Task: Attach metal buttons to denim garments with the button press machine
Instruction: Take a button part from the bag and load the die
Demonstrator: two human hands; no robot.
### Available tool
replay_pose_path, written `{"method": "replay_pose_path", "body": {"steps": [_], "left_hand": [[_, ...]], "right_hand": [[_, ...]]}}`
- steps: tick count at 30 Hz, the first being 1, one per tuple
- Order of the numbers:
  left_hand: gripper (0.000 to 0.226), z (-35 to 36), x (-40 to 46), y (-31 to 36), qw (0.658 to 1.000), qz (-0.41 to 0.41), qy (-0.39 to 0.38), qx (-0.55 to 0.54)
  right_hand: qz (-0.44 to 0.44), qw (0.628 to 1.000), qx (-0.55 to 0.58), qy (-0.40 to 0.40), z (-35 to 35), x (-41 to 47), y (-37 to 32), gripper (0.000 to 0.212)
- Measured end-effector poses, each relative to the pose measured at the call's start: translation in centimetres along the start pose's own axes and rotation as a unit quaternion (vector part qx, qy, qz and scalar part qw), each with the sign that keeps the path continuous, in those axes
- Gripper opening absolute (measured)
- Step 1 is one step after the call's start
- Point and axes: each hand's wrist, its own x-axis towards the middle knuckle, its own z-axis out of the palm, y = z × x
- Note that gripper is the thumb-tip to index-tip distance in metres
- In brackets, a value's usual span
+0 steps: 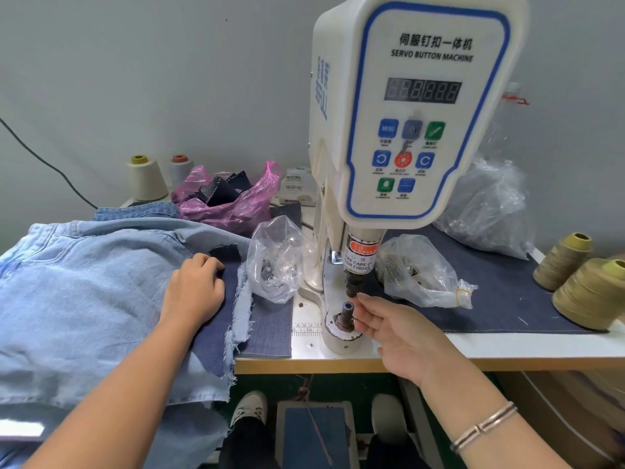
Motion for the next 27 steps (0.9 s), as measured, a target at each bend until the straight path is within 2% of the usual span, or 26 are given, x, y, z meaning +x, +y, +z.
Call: {"method": "replay_pose_path", "body": {"steps": [3, 10, 17, 19, 22, 24, 27], "left_hand": [[0.024, 0.0, 0.0, 0.0, 1.000, -0.001, 0.002, -0.003], [0.025, 0.1, 0.0, 0.0, 1.000, 0.001, 0.002, 0.005], [0.024, 0.1, 0.1, -0.1, 1.000, -0.001, 0.004, 0.002], [0.024, 0.1, 0.1, -0.1, 1.000, 0.000, 0.003, 0.002], [0.026, 0.3, 0.1, -0.2, 1.000, 0.015, -0.002, -0.002], [0.027, 0.4, 0.3, -0.2, 1.000, 0.003, -0.011, -0.022], [0.036, 0.1, 1.5, 0.3, 0.988, -0.096, -0.036, -0.112]], "right_hand": [[0.043, 0.998, 0.027, -0.038, -0.6, -0.5, -0.2, 0.015], [0.088, 0.972, 0.182, -0.120, -0.8, -1.3, -0.6, 0.022], [0.074, 0.968, 0.212, -0.110, 0.1, -1.5, 0.5, 0.023], [0.048, 0.970, 0.214, -0.102, 0.6, -2.1, 1.8, 0.032], [0.018, 0.981, 0.150, -0.124, 2.4, -2.9, 4.4, 0.043], [0.018, 0.981, 0.087, -0.172, 4.6, -3.1, 5.9, 0.030], [-0.022, 0.978, -0.081, -0.191, 8.4, -1.7, 6.7, 0.021]]}}
